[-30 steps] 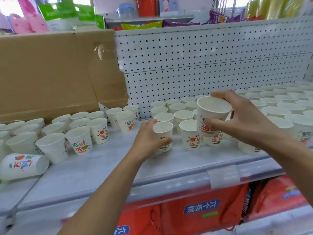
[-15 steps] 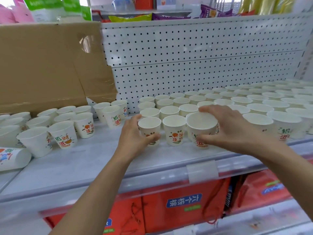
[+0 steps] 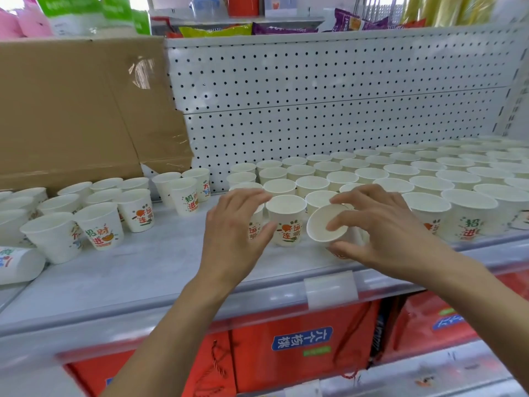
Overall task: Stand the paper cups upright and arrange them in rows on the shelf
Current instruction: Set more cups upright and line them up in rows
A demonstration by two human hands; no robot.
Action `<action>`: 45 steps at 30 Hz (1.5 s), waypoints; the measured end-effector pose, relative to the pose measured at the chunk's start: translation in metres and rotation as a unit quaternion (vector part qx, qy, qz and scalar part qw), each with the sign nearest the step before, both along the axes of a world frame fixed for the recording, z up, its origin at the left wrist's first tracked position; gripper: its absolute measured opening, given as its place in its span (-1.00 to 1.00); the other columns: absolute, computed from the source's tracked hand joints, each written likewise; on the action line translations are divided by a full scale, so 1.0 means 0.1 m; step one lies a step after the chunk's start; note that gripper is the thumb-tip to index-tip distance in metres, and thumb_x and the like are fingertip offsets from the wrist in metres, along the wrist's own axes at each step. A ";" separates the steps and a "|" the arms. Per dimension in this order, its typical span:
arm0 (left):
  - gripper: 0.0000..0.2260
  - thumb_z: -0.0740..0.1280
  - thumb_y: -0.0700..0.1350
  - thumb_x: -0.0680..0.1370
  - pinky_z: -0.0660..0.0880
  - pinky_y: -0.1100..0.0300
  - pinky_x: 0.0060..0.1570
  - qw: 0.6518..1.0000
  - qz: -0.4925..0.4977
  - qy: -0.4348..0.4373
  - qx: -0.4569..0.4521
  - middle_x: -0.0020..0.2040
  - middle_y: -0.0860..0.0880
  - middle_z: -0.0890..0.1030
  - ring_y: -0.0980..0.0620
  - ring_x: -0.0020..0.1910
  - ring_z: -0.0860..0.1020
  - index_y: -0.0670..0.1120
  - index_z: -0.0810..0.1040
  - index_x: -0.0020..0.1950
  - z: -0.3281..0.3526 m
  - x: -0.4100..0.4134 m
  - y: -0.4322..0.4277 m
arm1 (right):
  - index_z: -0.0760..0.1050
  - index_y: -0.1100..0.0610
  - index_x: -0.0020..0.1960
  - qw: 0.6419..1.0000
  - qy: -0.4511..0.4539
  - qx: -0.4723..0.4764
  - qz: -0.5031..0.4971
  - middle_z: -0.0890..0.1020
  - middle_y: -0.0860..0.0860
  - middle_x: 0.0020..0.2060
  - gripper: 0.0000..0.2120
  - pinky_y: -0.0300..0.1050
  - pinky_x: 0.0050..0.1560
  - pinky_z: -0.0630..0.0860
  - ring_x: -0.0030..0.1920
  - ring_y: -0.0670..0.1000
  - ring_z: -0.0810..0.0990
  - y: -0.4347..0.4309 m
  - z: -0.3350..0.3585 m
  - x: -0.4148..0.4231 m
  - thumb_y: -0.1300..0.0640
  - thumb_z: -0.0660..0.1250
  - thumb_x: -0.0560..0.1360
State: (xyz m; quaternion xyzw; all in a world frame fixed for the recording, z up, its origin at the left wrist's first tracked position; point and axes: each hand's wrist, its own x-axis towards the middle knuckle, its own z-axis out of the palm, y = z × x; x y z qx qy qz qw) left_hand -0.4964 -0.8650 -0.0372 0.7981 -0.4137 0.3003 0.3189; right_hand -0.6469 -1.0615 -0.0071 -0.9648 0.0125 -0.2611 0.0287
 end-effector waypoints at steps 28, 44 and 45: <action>-0.77 0.37 0.03 0.53 0.05 0.06 0.40 0.995 -0.014 -0.031 0.096 0.10 0.06 0.64 0.05 0.23 0.46 0.06 0.63 0.17 0.14 -0.03 -0.28 | 0.56 -0.06 0.03 0.993 0.110 0.019 0.048 0.52 -0.03 -0.03 -0.89 -0.23 0.14 0.19 0.08 0.04 0.41 -0.24 0.12 -0.02 0.04 0.27 0.57; -0.68 0.41 0.01 0.50 0.20 0.12 0.31 0.996 -0.024 -0.029 0.081 0.16 0.04 0.61 0.01 0.23 0.46 0.01 0.58 0.24 0.15 -0.07 -0.25 | 0.51 -0.12 0.20 0.992 0.106 0.041 0.064 0.52 -0.17 0.07 -0.70 -0.12 0.26 0.27 0.19 -0.08 0.40 -0.28 0.16 -0.04 -0.09 0.36 0.48; -0.65 0.41 0.02 0.50 0.23 0.14 0.30 0.997 -0.025 -0.028 0.071 0.18 0.04 0.60 0.01 0.23 0.46 0.01 0.56 0.26 0.14 -0.10 -0.21 | 0.50 -0.11 0.22 0.993 0.078 0.040 0.082 0.53 -0.19 0.10 -0.67 -0.07 0.28 0.30 0.21 -0.09 0.40 -0.25 0.16 -0.04 -0.13 0.35 0.48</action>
